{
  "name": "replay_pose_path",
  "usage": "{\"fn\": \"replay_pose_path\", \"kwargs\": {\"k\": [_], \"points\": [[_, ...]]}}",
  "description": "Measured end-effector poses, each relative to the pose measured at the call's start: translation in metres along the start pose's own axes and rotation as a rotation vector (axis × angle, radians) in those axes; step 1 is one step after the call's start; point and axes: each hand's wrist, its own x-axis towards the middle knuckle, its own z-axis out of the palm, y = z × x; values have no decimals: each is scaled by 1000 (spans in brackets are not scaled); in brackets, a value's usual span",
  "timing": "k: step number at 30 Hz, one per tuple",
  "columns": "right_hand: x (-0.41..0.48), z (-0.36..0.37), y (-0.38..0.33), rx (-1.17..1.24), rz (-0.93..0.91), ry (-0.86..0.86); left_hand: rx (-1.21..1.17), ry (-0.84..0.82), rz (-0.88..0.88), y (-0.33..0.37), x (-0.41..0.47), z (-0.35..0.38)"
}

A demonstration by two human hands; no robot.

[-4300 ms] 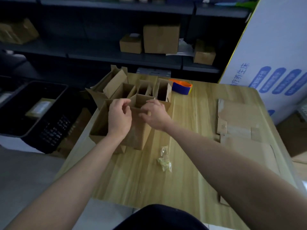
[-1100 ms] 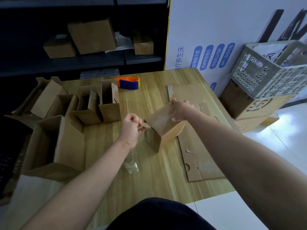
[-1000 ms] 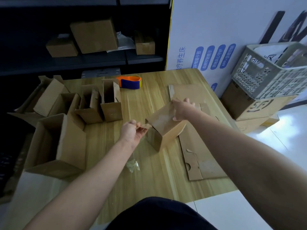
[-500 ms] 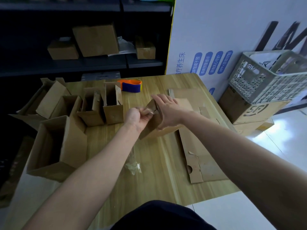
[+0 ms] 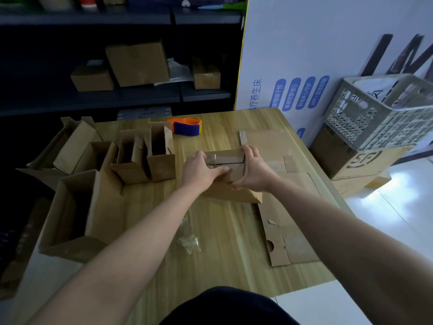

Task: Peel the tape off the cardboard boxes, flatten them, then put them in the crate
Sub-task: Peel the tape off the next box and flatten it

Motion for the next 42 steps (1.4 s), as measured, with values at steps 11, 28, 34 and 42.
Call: {"fn": "replay_pose_path", "kwargs": {"k": [11,28,34,42], "points": [[4,18,1,68,-34,25,137,170,11,-1,-2,-2],[7,24,-20,-594,-23,-136,-184,156,39,1,-22,11],[5,23,-23,-420,-42,-114,-331,312,-120,-26,-16,-13],[10,13,-36,-389,-50,-77,-454,588,-345,-50,7,-40]]}}
